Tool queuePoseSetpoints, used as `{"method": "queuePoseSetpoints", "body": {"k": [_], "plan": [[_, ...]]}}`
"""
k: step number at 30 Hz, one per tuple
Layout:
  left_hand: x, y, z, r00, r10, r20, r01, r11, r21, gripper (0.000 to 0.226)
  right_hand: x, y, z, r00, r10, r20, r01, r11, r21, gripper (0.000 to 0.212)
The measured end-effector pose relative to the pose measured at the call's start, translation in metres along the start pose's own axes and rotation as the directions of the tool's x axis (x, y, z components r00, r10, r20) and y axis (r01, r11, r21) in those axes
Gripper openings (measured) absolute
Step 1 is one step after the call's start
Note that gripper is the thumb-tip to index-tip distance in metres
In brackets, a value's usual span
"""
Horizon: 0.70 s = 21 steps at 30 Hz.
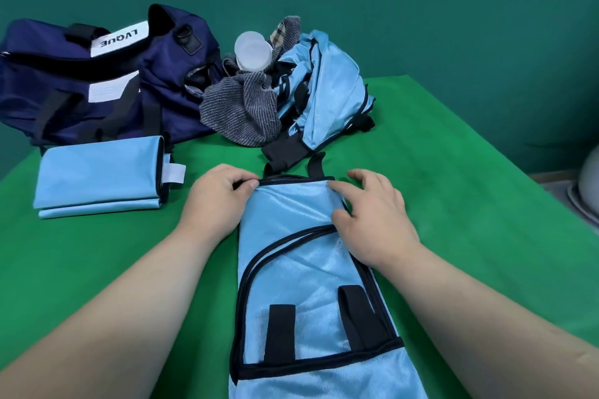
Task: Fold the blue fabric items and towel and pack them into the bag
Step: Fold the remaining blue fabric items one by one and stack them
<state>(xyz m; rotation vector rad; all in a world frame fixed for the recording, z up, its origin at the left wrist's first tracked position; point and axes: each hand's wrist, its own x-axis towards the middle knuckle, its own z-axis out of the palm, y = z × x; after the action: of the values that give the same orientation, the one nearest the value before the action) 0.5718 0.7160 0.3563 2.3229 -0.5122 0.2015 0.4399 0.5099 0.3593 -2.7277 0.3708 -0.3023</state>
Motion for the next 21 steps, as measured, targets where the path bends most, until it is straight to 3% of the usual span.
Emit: {"method": "queuePoseSetpoints", "body": {"k": [6, 8, 13, 17, 21], "plan": [[-0.003, 0.0, -0.002, 0.999, -0.035, -0.017, 0.034, 0.999, -0.037, 0.023, 0.002, 0.004, 0.002, 1.0, 0.001, 0.006, -0.002, 0.998, 0.057, 0.057], [-0.013, 0.003, -0.008, 0.998, -0.063, -0.019, 0.06, 0.989, -0.138, 0.027, 0.0, 0.007, 0.001, 1.0, 0.001, -0.008, 0.0, 0.989, 0.147, 0.06], [-0.078, 0.011, -0.031, 0.997, -0.08, 0.003, 0.076, 0.928, -0.364, 0.028, -0.029, 0.012, -0.011, 1.0, 0.021, 0.001, -0.02, 0.907, 0.421, 0.042], [-0.148, 0.017, -0.053, 0.997, -0.021, 0.069, 0.044, 0.938, -0.344, 0.031, -0.085, 0.011, -0.026, 1.0, 0.007, 0.002, -0.007, 0.803, 0.596, 0.04], [-0.202, 0.023, -0.066, 0.995, 0.047, 0.09, -0.019, 0.958, -0.285, 0.029, -0.139, 0.019, -0.033, 1.0, -0.003, 0.008, -0.003, 0.768, 0.641, 0.043]]}}
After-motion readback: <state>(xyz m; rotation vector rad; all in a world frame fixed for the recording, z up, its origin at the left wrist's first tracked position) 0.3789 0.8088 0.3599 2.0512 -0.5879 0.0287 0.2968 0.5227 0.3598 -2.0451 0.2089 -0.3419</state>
